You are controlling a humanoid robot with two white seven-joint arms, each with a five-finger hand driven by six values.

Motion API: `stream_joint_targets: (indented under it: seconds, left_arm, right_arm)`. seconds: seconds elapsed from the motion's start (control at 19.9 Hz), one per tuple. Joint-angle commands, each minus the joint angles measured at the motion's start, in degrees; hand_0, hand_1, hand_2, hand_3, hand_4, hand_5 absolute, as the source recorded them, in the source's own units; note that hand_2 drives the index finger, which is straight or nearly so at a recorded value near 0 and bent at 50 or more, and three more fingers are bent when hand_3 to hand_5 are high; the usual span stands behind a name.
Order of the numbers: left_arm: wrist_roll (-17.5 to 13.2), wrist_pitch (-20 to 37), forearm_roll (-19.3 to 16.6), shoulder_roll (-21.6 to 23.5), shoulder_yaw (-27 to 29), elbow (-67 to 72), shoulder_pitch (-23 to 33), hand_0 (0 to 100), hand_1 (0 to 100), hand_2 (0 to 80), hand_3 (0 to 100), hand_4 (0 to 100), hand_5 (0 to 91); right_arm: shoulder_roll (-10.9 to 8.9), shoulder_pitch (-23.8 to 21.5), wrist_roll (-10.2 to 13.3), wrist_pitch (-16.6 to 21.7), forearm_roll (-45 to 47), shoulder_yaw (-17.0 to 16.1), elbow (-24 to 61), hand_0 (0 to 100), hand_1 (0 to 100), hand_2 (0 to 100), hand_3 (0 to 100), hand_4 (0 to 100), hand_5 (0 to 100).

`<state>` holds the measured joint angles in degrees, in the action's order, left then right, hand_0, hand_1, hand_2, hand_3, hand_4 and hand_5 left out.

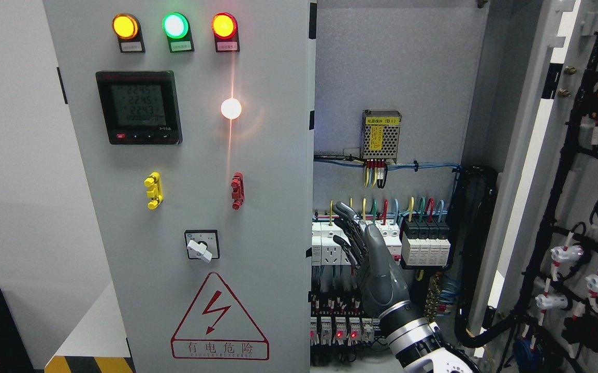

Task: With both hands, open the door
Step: 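Raise the right hand toward the inner edge of the indicator-light door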

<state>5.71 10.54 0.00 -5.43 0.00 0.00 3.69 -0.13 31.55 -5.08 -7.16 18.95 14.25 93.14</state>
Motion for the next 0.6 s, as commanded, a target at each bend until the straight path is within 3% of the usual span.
stream_joint_targets:
  seconds: [0.0, 0.55]
  left_arm:
    - [0.0, 0.0, -0.3, 0.0, -0.6, -0.4, 0.0, 0, 0, 0.0, 0, 0, 0.0]
    - [0.0, 0.0, -0.3, 0.0, -0.6, -0.4, 0.0, 0, 0, 0.0, 0, 0, 0.0]
  right_arm:
    - [-0.93, 2.6, -0.3, -1.0, 1.7, -1.4, -5.1, 0, 0, 0, 0, 0, 0]
    - [-1.1, 4.3, -0.7, -4.5, 7.5, -1.2, -4.7, 0, 0, 0, 0, 0, 0]
